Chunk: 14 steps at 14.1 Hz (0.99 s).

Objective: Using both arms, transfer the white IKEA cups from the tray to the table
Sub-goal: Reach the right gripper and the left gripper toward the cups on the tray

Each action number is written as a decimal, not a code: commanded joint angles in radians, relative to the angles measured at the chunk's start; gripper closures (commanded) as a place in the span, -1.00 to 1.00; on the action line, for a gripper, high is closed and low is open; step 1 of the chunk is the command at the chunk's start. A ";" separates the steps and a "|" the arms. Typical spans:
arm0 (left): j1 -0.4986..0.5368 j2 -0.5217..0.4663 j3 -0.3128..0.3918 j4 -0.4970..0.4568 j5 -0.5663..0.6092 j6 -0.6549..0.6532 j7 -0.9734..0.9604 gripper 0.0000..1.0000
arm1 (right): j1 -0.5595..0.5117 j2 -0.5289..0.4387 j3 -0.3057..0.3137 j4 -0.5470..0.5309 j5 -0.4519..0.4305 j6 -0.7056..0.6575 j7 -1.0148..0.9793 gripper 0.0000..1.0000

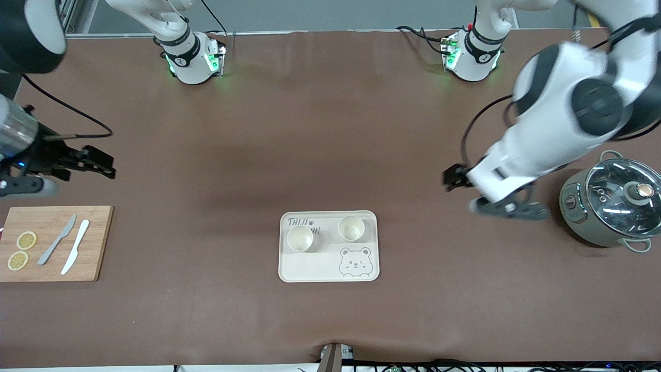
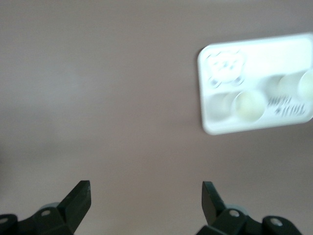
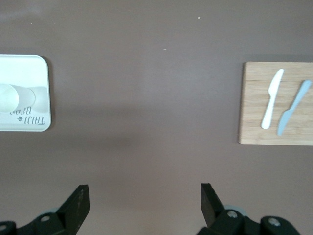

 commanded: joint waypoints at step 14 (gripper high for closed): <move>-0.190 0.353 0.015 0.048 0.007 0.359 -0.239 -1.00 | 0.220 0.295 -0.004 0.056 0.056 0.323 0.400 -1.00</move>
